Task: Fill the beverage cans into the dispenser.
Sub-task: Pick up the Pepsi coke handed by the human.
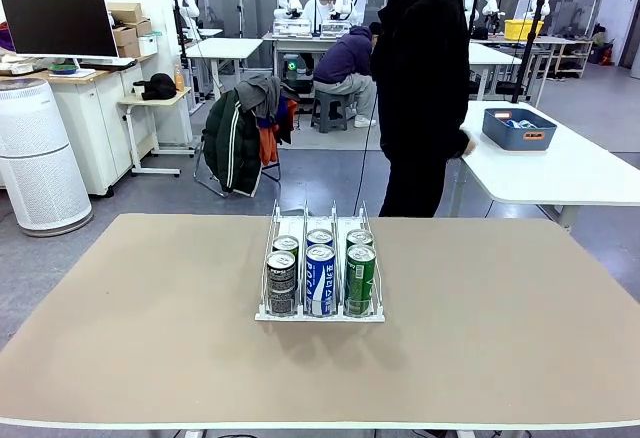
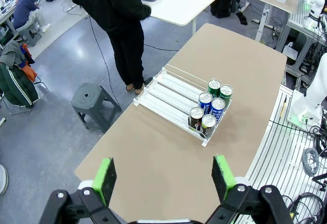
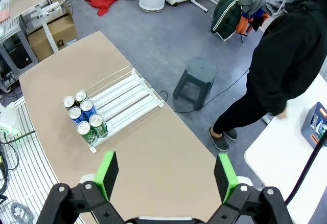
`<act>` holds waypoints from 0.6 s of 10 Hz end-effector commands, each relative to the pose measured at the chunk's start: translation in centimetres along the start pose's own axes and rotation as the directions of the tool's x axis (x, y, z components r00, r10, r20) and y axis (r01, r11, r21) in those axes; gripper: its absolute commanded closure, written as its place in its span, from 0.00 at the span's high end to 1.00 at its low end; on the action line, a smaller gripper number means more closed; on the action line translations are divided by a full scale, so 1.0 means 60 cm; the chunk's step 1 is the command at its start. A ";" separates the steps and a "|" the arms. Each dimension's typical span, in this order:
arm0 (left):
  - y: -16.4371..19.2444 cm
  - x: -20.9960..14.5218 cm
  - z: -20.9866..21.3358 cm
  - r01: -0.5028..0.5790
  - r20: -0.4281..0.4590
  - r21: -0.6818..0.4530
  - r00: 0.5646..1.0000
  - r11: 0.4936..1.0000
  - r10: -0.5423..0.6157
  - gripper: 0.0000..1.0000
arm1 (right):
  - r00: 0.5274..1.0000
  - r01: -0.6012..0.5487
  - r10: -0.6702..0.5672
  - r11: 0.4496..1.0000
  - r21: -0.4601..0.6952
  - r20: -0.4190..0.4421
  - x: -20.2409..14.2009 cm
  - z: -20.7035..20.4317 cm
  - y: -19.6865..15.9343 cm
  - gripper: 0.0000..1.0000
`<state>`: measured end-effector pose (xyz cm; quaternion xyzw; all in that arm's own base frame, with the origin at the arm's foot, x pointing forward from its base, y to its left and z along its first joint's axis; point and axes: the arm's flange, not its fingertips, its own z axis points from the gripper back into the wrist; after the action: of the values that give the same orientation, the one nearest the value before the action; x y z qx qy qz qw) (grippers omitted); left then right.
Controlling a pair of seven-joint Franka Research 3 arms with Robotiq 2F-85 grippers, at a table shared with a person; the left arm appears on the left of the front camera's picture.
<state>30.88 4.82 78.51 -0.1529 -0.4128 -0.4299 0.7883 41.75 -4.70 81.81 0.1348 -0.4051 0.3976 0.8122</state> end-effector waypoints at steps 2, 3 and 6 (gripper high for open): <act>0.000 -0.001 -0.001 0.002 0.001 -0.002 1.000 1.000 -0.002 1.00 | 1.000 0.000 0.000 1.000 -0.006 0.003 0.001 0.001 0.000 1.00; 0.000 -0.001 -0.001 0.002 0.001 -0.002 1.000 1.000 -0.002 1.00 | 1.000 0.000 0.000 1.000 -0.006 0.003 0.001 0.001 0.000 1.00; 0.000 -0.001 -0.001 0.002 0.001 -0.002 1.000 1.000 -0.002 1.00 | 1.000 0.000 0.000 1.000 -0.006 0.003 0.001 0.001 0.000 1.00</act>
<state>30.88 4.82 78.51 -0.1529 -0.4128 -0.4299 0.7883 41.75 -4.70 81.82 0.1348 -0.4051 0.3976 0.8122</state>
